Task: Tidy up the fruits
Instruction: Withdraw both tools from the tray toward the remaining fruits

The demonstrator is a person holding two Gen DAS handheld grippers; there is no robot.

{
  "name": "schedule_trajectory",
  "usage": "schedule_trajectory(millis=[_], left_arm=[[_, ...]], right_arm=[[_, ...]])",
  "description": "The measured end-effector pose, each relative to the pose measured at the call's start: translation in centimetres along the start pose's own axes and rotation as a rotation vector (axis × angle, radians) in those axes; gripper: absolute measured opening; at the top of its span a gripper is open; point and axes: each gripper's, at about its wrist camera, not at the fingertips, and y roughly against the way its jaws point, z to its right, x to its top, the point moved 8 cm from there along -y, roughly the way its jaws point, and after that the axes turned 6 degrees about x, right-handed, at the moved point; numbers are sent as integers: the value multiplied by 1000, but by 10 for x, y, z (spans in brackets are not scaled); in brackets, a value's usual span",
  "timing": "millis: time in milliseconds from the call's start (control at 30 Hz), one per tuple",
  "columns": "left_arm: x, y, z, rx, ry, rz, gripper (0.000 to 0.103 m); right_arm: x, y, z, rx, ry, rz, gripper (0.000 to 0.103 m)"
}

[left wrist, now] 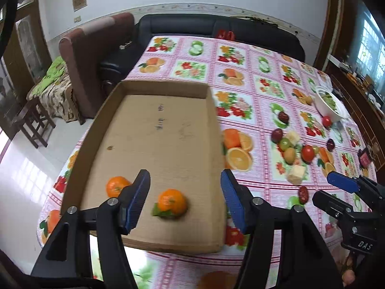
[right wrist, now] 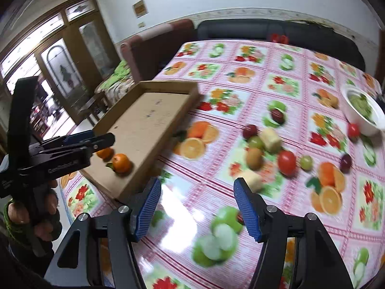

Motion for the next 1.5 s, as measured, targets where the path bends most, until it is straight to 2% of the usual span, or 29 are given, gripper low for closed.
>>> schedule_trajectory(millis=[533,967,1300,1500], left_arm=[[-3,16,66,-22,-87,29,61],[-26,16,118,-69,-188,-12,61],[-38,12,128,-155,-181,-63,61],[-51,4,136,-230,-171,-129,61]], right_arm=[[-29,47,71,-102,-116,48,65],[-49,69,104,-152,-179,66,65],[-60,79,121,-170,-213,73,65],[-64,82,128,-177,-225,82,65]])
